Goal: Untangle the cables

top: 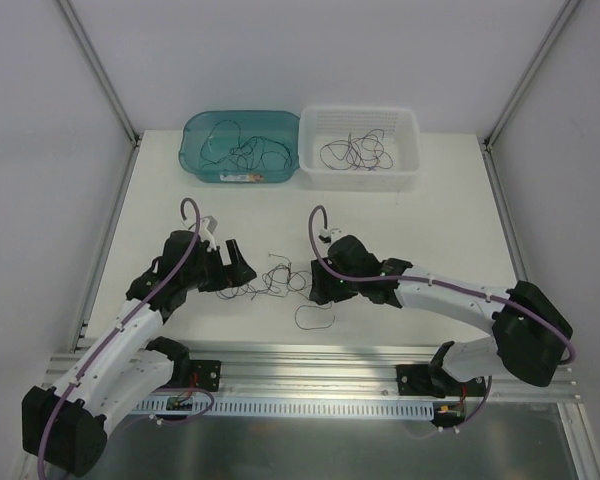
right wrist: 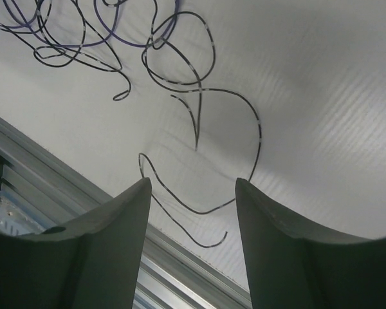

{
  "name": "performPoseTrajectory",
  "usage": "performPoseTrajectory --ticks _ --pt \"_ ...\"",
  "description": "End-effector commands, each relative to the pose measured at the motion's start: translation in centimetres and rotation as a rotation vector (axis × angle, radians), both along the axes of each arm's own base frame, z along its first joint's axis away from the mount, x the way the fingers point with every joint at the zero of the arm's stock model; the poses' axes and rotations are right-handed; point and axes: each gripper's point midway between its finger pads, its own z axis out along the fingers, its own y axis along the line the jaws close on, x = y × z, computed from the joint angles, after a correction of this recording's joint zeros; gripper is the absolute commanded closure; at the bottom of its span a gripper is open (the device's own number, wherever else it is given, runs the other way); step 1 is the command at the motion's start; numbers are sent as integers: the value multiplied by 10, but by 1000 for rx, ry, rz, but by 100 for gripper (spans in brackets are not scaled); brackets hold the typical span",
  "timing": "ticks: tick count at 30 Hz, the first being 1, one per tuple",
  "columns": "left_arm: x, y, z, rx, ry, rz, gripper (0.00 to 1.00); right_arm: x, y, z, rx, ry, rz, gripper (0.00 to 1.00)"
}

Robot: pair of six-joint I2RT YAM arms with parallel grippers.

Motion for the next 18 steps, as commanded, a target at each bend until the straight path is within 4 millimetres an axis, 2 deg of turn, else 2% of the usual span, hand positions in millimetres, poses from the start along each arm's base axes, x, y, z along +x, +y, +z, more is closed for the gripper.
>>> performPoseTrajectory --ticks 1,6,14,16,18 --pt "-1 1 -10 9 15 19 12 11 27 18 36 -56 -16 43" --pt "-1 3 -23 33 56 42 15 13 32 4 -4 -53 -49 47" --pt "-4 -3 -42 47 115 46 26 36 44 -7 -36 -85 -108 53" --pt "-5 -6 -46 42 128 47 29 40 47 -9 -38 -92 -110 58" --pt "-6 -8 -47 38 131 45 35 42 47 -13 -55 -92 -106 74"
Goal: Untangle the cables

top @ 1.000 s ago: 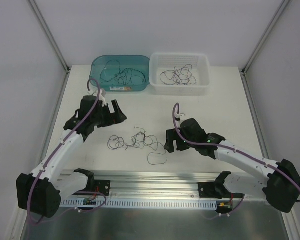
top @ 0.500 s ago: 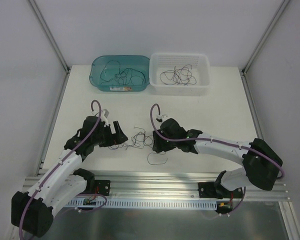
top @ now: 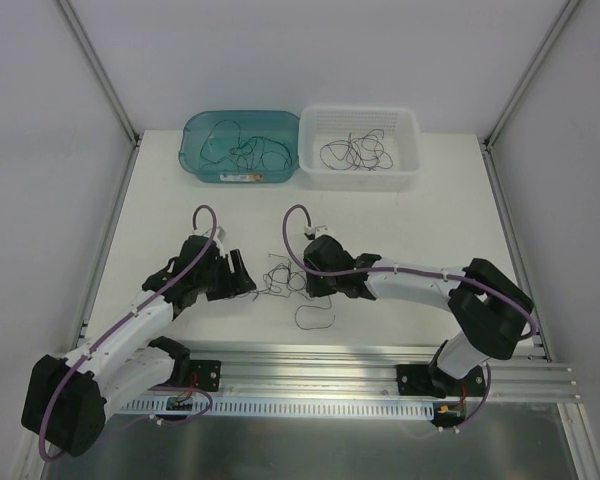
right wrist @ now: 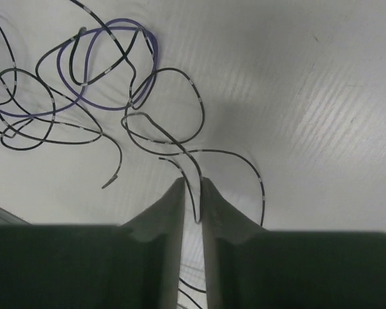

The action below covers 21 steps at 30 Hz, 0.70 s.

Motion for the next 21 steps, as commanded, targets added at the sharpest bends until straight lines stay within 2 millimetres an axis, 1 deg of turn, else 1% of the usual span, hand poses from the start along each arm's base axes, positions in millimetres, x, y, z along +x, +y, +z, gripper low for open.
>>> performPoseTrajectory --ticks 1,2,3,4,5,6,7,8,9,10,12,13,15,16,18,19,20,21 --pt "4 -6 -1 -17 -9 20 39 18 12 15 23 -63 -34 83" --pt "4 -5 -3 -15 -4 24 43 19 8 20 20 -78 -41 99" --pt "4 -5 -5 -12 4 31 56 18 4 25 16 -93 -44 99" --pt "5 -5 -5 -11 2 34 63 19 -6 28 -10 -110 -56 99" --pt "5 -4 -8 -8 9 36 71 20 -12 46 7 -147 -61 99" --pt "4 -3 -10 1 13 42 86 19 -19 54 -4 -170 -63 99" --pt "5 -2 -11 5 10 46 95 19 -34 58 -47 -188 -79 99" --pt "6 0 -13 12 12 54 100 20 -42 69 -54 -216 -88 99" --pt "7 1 -15 23 12 65 100 21 -48 93 -26 -261 -100 99" --pt "7 2 -16 28 14 68 100 20 -63 103 -65 -291 -106 99" --pt "8 4 -17 36 12 77 100 21 -76 127 -66 -338 -118 99" --pt "9 7 -18 48 10 87 100 20 -89 155 -53 -393 -135 99" --pt "9 8 -19 53 10 97 100 21 -106 180 -52 -450 -162 99" --pt "9 9 -20 55 9 101 100 20 -123 205 -36 -501 -204 99" --pt "8 10 -22 59 12 111 100 22 -148 231 -36 -565 -256 99" --pt "8 11 -22 62 13 115 100 17 -164 254 -2 -605 -284 99" --pt "9 13 -23 68 13 121 100 18 -178 265 -5 -632 -316 99" --pt "8 13 -24 71 15 123 100 16 -187 276 9 -654 -333 99"
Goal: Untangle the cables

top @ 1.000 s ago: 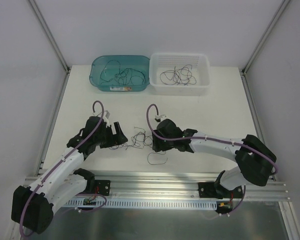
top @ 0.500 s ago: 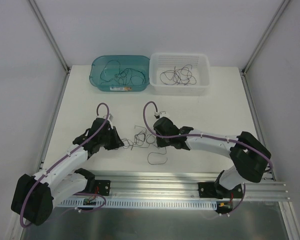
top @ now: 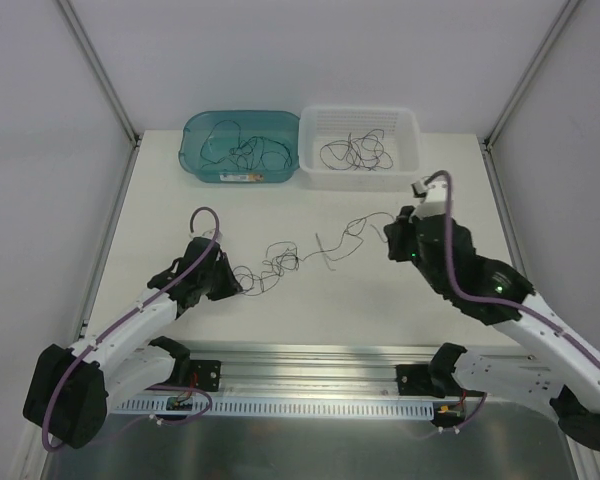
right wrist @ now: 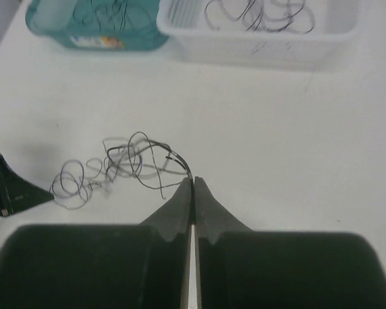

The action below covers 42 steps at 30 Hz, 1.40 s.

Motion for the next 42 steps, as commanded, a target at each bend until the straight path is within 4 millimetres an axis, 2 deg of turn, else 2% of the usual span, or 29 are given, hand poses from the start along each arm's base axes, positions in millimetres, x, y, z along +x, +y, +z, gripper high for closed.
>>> performPoseTrajectory --ticks 1,4,7,11,15,18,19,22,23,25,26,28,30,33,34,37,39,40,42 --pt "3 4 -5 17 -11 39 100 -9 -63 52 -22 -127 -116 99" --pt "5 6 -4 27 -16 46 100 -14 -84 76 -4 -185 -150 99" --pt "7 5 -2 23 -16 49 100 -14 -91 77 -17 -191 -166 99" --pt "7 5 -2 33 -10 41 100 -11 -90 50 -76 -130 -177 99" --pt "6 3 3 21 -15 29 99 -9 -75 27 -57 -75 -130 99" --pt "7 -3 17 -12 -49 4 75 -8 -59 13 -45 -28 -83 99" --pt "8 -8 26 -37 -65 -14 58 -7 -54 10 -41 -16 -71 99" --pt "10 -20 54 -110 -127 -68 42 -6 -38 5 -15 9 -21 99" --pt "9 -24 64 -129 -150 -96 31 -6 -33 5 2 16 -8 99" --pt "9 -34 83 -175 -181 -138 21 -6 -14 3 43 27 63 99" --pt "5 -42 91 -204 -188 -178 13 -7 -8 4 57 28 90 99" --pt "4 -50 109 -235 -224 -217 7 -11 11 8 101 30 177 99" --pt "0 -62 131 -265 -275 -277 3 -15 28 7 120 44 257 99" --pt "-7 -76 151 -291 -334 -365 3 -22 47 8 133 51 360 99" --pt "-7 -83 165 -311 -375 -394 3 -25 51 7 136 53 381 99" --pt "-14 -101 181 -338 -429 -475 5 -30 61 7 147 56 427 99" --pt "-13 -110 193 -345 -484 -500 6 -35 68 7 161 61 464 99" --pt "-19 -119 198 -351 -502 -535 7 -37 71 7 163 63 479 99" --pt "-18 -130 203 -354 -531 -559 11 -41 76 8 174 62 509 99"
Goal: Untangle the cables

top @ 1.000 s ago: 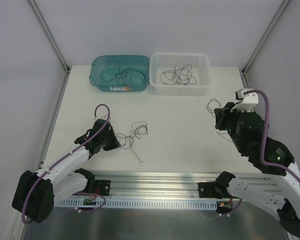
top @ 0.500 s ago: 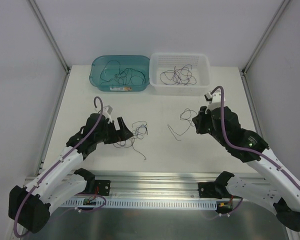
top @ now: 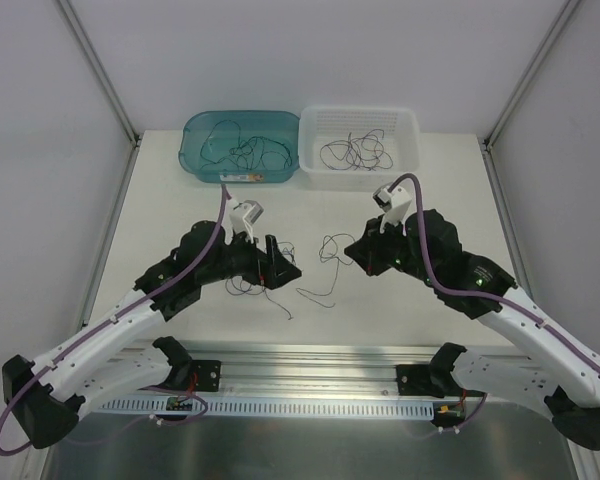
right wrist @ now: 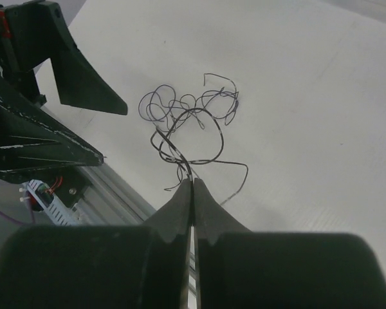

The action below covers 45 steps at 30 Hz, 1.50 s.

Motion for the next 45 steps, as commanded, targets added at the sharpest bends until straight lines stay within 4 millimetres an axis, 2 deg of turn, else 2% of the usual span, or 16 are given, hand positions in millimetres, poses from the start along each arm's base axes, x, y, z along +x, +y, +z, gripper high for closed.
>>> performPoseTrajectory --ticks 1,9,14,17,18,19,21,23,26,29,32,36,41,42,44,45 --pt "3 -25 40 -59 -157 -67 13 -9 22 16 73 -33 103 99" --pt "2 -64 57 -88 -212 -114 21 -17 35 9 83 -15 139 99" --pt "17 -66 51 -58 -216 -37 29 -23 41 5 89 -9 166 99" --pt "25 -66 45 -36 -212 -3 40 -26 43 5 96 -9 178 99" --pt "27 -66 44 -33 -212 6 43 -26 42 5 98 -12 177 99" --pt "27 -67 41 -29 -203 2 59 -27 42 4 96 -11 179 99" --pt "26 -71 42 -32 -198 -13 75 -26 40 3 96 -14 172 99" --pt "25 -73 44 -39 -198 -21 99 -26 38 1 87 -15 165 99" --pt "25 -75 51 -52 -209 -28 100 -24 33 -4 70 -15 148 97" --pt "27 -75 64 -67 -234 -20 100 -24 27 -9 48 -21 128 89" --pt "32 -74 77 -76 -260 -2 100 -22 15 -8 24 -42 96 73" --pt "40 -74 104 -75 -315 19 100 -22 -3 -9 -14 -76 58 32" --pt "62 -68 127 -21 -372 54 100 -23 -27 -13 -56 -111 7 16" --pt "74 -61 142 -27 -396 86 100 -25 -32 -13 -53 -123 1 13" --pt "91 -53 143 5 -394 122 100 -26 -40 -17 -63 -127 -20 10" --pt "100 -47 153 1 -410 147 100 -26 -44 -18 -61 -132 -29 8"
